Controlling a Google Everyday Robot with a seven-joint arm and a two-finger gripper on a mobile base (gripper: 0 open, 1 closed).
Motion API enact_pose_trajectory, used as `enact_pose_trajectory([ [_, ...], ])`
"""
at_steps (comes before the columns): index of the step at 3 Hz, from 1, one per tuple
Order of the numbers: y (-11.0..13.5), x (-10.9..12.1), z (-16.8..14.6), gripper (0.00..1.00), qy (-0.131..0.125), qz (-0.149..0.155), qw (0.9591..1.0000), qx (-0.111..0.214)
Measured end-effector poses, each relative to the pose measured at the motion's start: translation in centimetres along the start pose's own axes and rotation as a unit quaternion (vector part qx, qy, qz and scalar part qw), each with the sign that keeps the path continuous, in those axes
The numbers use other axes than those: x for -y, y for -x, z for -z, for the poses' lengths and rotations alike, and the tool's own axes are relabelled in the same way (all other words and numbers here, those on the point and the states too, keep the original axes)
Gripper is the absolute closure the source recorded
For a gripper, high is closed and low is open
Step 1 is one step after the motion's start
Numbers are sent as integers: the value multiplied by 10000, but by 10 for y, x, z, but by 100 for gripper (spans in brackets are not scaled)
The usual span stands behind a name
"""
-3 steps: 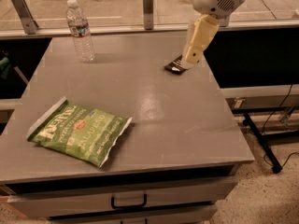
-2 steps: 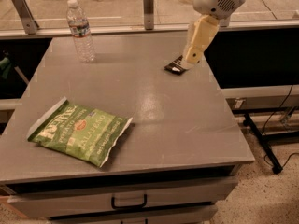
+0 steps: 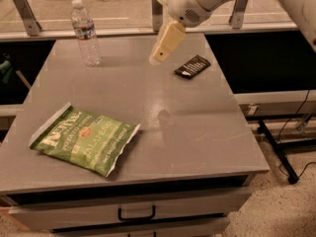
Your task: Knock water bottle over
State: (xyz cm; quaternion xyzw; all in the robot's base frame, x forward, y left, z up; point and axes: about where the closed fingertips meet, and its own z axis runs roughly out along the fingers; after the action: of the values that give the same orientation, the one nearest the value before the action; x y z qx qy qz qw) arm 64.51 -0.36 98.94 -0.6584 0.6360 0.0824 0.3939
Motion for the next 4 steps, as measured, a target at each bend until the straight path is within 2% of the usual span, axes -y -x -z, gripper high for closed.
enact_pose_trajectory([
  [1,25,35,-52,0,-235,-165,9970,715],
  [2,48,56,-100,0,-233,-485,9899,1315],
  [3,66,62,-145,0,-49,-913,9792,1810],
  [4,84,63,-179,0,129,-1302,9687,2111],
])
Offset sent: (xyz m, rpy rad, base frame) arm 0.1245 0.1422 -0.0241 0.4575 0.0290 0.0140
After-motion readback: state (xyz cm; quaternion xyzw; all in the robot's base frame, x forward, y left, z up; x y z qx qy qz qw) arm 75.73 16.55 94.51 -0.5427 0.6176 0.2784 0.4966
